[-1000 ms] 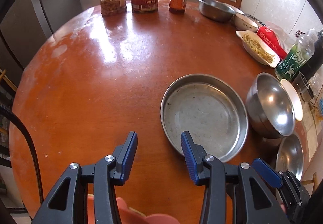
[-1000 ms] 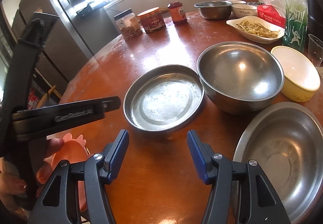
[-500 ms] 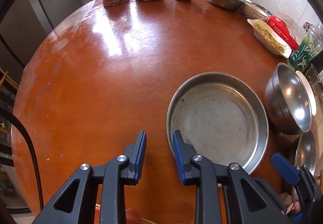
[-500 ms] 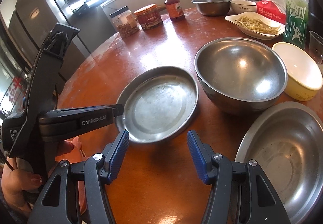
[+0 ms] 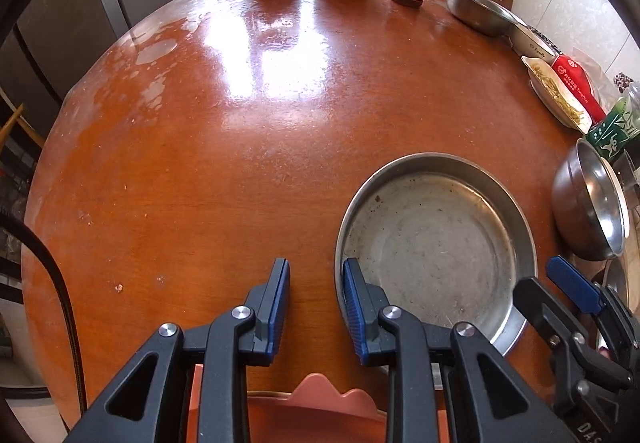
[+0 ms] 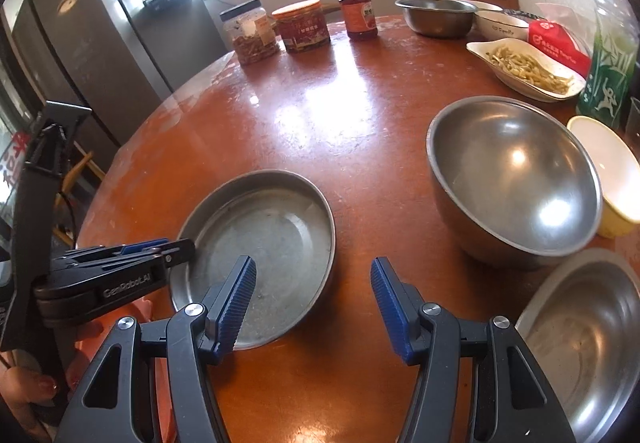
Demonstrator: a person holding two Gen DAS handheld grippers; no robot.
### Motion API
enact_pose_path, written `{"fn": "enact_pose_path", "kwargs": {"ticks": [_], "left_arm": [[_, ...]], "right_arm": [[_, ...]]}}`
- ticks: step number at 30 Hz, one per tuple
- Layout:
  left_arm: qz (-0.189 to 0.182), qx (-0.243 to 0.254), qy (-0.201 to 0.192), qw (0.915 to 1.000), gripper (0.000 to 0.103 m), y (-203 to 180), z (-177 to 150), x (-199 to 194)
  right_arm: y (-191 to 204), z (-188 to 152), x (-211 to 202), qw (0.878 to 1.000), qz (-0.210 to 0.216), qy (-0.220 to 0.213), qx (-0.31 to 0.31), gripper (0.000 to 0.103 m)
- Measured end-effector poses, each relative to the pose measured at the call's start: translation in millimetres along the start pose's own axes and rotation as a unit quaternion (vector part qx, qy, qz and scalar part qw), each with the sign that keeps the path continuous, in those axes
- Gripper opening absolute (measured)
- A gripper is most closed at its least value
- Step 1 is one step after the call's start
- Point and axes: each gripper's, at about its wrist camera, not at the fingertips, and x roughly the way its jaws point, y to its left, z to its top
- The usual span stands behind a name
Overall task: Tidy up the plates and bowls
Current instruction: 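Grasp the metal pan rim with both grippers, then lift the metal pan and lower it onto the pink plate with both grippers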
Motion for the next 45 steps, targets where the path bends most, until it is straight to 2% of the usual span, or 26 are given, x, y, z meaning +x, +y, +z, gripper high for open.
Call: {"fn": "enact_pose_path", "kwargs": {"ticks": [3,5,8,10,15,28,35,45], "left_arm": [[-0.001,0.006,-0.003,1.0,0.028,-0.6,-1.2,0.7],[-0.007,0.006,-0.004,0.9999,0.028,-0.3,-1.3,0.4],[-0.029,0.002,-0.004,0.9996,0.028,0.6,-1.6,-0.6],[-0.048,-0.002,0.0,0.9988,0.028,0.5,-1.4,-0.9],[-0.055,-0.011,-0.005,0.9984,0.028,3.9,-3.3,-4.0],[-0.051,-0.019,-0.073,0.9959,0.028,12.9,-2.6,-56.5],[-0.048,-0.024,-0.105,0.9931,0.028,17.3,-12.4,-86.1],[-0.04,-0.036,-0.13,0.99,0.028,32.1,-37.7,-113.8]], "right_arm": [[5.8,-1.5,10.8,1.0,-0.01,0.008,-0.015,0.057],[8.4,-4.4,15.8,0.999,-0.012,0.017,-0.024,0.048],[11.9,-7.3,22.1,0.999,-0.011,0.016,-0.032,0.04],[11.8,-7.6,22.5,1.0,0.007,0.015,-0.023,0.035],[16.9,-3.4,17.3,1.0,0.008,-0.001,-0.03,0.035],[36.5,7.2,-23.7,0.995,0.037,-0.067,-0.058,0.035],[47.5,5.7,-48.9,0.992,0.051,-0.094,-0.073,0.035],[67.6,-10.3,-72.3,0.986,0.071,-0.113,-0.096,0.035]]}}
